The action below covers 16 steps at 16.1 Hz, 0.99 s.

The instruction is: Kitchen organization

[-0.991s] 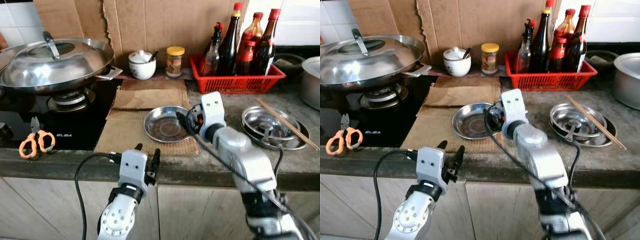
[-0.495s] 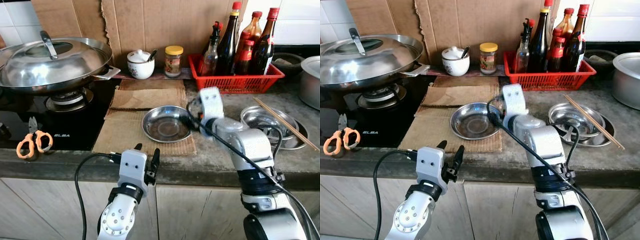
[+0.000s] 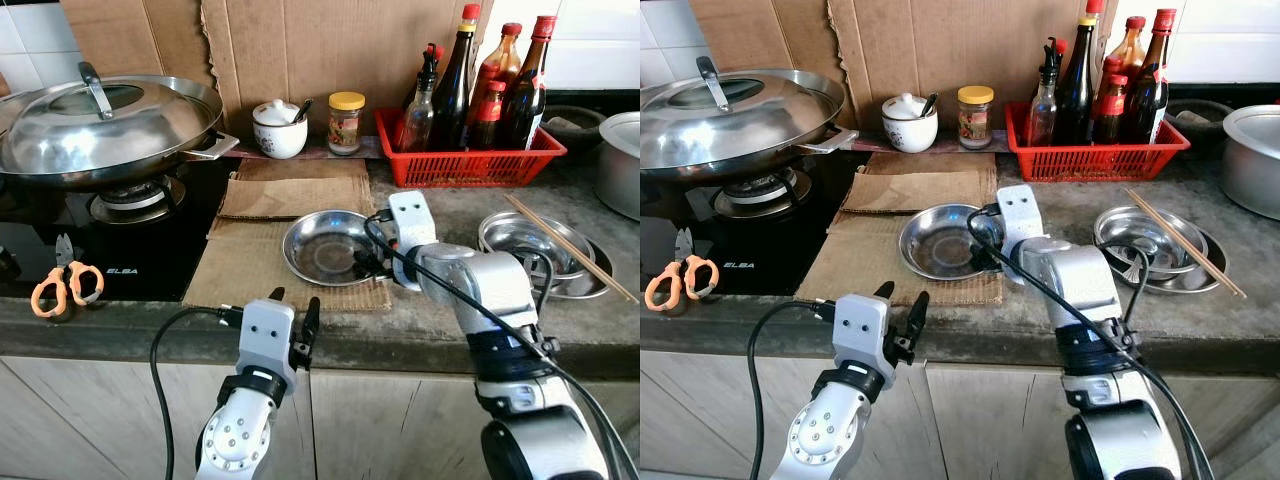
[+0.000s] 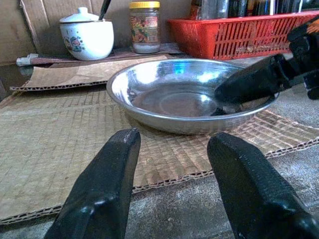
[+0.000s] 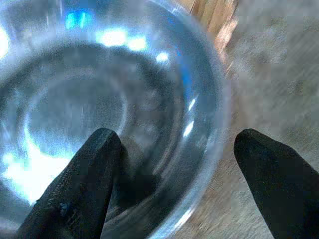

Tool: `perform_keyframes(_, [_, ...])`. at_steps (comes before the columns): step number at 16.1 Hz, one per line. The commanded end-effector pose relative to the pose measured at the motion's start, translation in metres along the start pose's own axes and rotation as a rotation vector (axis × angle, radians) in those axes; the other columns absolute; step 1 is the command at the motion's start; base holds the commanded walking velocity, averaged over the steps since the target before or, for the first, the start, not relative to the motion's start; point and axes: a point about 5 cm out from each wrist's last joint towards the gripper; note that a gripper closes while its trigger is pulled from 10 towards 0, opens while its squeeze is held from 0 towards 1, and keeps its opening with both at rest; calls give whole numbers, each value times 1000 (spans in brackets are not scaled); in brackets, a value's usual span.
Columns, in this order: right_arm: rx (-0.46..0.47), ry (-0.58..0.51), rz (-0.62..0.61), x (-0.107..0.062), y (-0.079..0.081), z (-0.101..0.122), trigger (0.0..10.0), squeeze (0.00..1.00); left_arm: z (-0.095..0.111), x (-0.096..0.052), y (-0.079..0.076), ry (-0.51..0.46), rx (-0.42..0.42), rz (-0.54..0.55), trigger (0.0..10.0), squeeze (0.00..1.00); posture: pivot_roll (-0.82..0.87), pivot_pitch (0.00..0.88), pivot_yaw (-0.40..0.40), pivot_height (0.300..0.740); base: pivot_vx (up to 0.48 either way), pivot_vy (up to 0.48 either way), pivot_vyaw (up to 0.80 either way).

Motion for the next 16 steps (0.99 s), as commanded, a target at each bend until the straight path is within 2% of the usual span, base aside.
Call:
perform_keyframes(1, [6, 41, 1, 1, 2, 0, 10000, 0, -1, 0, -2, 1, 2, -3, 10000, 0, 74, 0, -44, 740, 0, 0, 0])
perform_keyframes(2, [21, 56, -14, 3, 0, -2, 0, 0, -1, 0, -2, 1, 2, -2, 10000, 0, 76, 0, -49, 740, 0, 0, 0])
perform_keyframes(6, [109, 67, -47, 6, -6, -2, 0, 0, -1, -1, -3, 2, 0, 1, 10000, 0, 76, 0, -56, 740, 0, 0, 0])
perform_keyframes(9, [133, 65, -67, 7, -10, -4, 0, 0, 0, 0, -4, -2, -5, 1, 10000, 0, 75, 0, -57, 740, 0, 0, 0])
perform_keyframes(12, [222, 20, -74, 6, -11, -1, 0, 0, 0, 0, -4, -3, -3, -2, 10000, 0, 73, 0, -55, 740, 0, 0, 0])
perform_keyframes(13, [292, -18, -73, 6, -12, 2, 0, 0, 0, 0, -4, -4, -2, -2, 10000, 0, 74, 0, -56, 740, 0, 0, 0])
perform_keyframes(14, [323, -37, -79, 6, -13, 4, 0, 0, 0, 1, -4, -5, -2, -2, 10000, 0, 73, 0, -55, 740, 0, 0, 0])
perform_keyframes(16, [409, -146, -70, 5, -14, 9, 0, 0, 0, 2, -3, -7, -1, -1, 10000, 0, 73, 0, -54, 740, 0, 0, 0])
Point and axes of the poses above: a point about 5 cm out from each wrist's last joint towards the gripper, its own x axis pointing out of the wrist towards the gripper, its own z axis along the axis of the wrist's last joint, y = z × x, and after that the axes turned 6 degrees about x, right-handed
